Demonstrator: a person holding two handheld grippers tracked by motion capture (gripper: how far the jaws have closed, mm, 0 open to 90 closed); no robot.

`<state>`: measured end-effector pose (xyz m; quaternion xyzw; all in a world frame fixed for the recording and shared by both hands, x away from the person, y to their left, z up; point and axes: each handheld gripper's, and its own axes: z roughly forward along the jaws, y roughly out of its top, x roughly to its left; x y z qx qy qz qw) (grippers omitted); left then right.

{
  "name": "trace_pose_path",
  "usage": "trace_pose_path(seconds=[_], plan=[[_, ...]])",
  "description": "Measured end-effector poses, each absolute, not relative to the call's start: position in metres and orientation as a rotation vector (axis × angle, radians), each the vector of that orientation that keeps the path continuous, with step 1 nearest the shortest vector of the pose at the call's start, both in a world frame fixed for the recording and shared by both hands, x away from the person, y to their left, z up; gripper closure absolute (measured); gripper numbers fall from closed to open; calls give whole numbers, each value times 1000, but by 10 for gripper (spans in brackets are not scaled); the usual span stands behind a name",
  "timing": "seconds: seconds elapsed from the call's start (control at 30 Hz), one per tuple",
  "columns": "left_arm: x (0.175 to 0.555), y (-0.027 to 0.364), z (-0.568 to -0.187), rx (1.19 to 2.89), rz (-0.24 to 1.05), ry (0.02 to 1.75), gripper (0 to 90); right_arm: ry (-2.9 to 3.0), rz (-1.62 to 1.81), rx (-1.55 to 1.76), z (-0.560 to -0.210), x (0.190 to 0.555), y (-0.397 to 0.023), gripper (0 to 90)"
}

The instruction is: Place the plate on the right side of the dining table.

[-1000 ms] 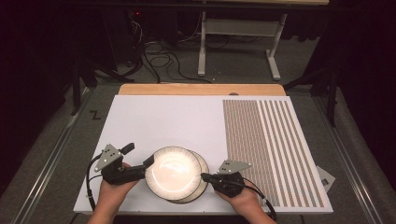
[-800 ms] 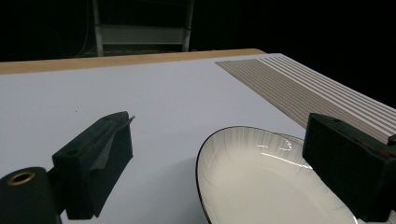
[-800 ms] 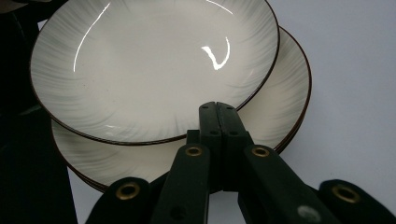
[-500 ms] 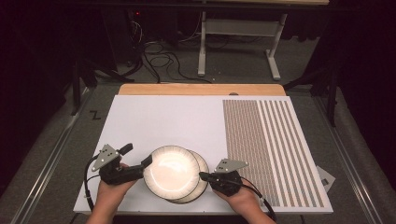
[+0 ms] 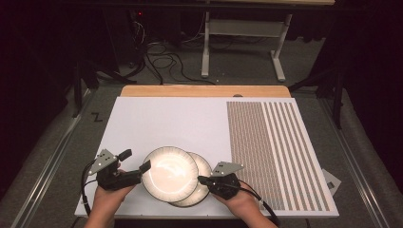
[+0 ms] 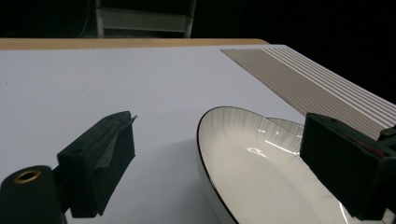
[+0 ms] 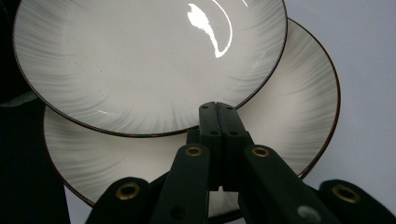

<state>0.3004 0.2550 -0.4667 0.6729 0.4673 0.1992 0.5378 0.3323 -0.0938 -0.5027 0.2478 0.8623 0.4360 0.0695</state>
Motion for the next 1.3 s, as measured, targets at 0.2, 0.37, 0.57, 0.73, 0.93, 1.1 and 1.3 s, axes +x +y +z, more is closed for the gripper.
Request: trace_pose_path(seconds=[0.2,0.37,0.57,0.73,0.93,1.1,1.3], plan=[[300,256,-474,1647,437,1137,99,2596,1303,737,-502,333,-92,900],[300,251,-478,1690,407,1147,100,2597,1300,741,-502,335,-90,900],[307,248,-479,1721,383,1187,107,2604,1294,730,-502,335,-87,900],[310,243,-485,1771,310,1199,129,2610,1276,726,-501,335,-87,900],[313,239,-487,1770,283,1211,166,2608,1273,722,-502,334,-87,900],[315,236,-490,1793,252,1235,206,2604,1275,731,-502,334,-86,900],[321,240,-491,1766,132,1235,323,2604,1274,734,-502,335,-86,900]])
